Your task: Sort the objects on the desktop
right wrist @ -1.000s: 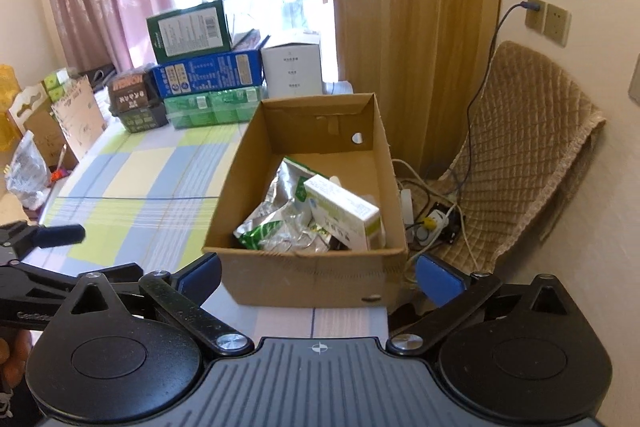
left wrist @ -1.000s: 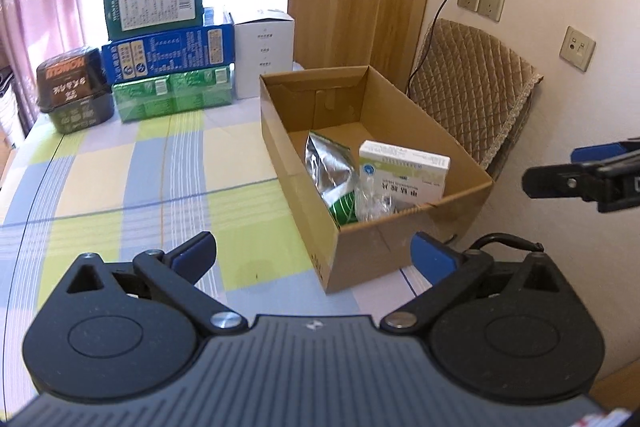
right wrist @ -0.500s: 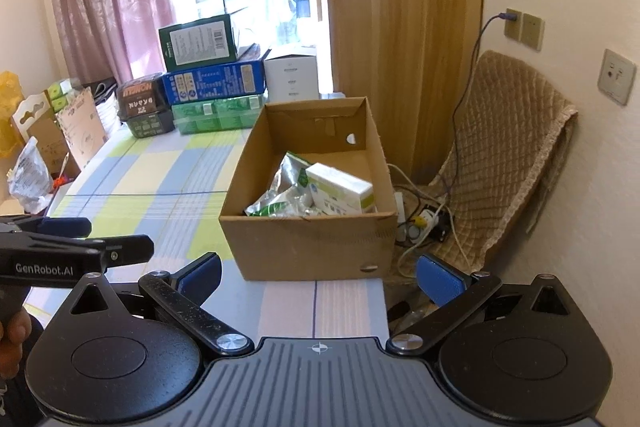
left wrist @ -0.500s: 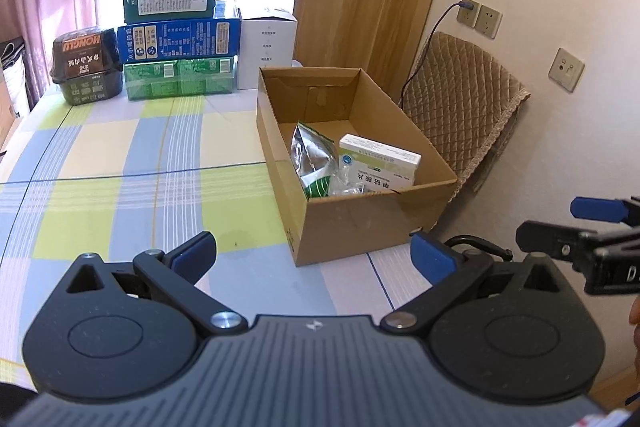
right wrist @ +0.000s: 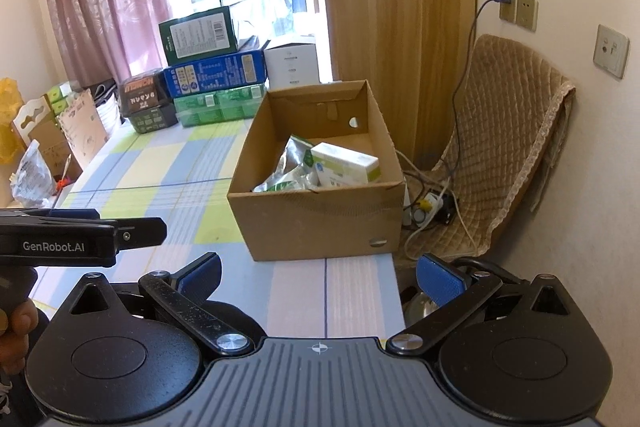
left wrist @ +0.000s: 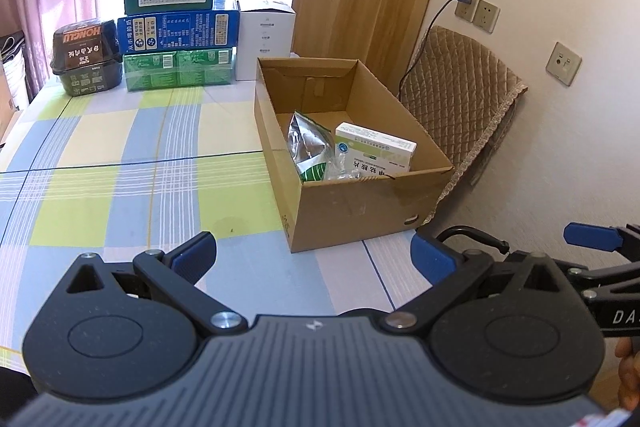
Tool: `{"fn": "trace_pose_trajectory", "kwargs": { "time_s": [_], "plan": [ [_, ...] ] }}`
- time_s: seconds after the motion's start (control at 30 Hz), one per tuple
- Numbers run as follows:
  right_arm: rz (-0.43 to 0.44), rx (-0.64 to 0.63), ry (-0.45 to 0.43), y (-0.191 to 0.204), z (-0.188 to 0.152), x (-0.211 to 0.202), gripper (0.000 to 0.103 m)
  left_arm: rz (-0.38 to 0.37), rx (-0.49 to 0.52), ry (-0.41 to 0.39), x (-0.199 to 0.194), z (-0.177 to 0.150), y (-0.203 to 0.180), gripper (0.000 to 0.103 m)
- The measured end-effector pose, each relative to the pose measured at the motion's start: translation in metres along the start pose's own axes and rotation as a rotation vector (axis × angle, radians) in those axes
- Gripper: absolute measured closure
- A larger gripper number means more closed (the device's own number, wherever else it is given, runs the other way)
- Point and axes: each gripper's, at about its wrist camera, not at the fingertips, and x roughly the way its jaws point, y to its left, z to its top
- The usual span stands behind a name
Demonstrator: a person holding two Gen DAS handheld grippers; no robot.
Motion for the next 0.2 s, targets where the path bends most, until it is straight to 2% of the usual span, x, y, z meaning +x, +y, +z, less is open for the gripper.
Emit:
{"fn": "trace_pose_trajectory", "kwargs": {
  "time_s": [0.2],
  "plan": [
    [0.000, -0.003, 0.001, 0.0045, -0.0014, 0.0021, 0.002, -0.017, -0.012, -0.019, -0.0020, -0.0015, 0.0030, 0.001]
  ]
}}
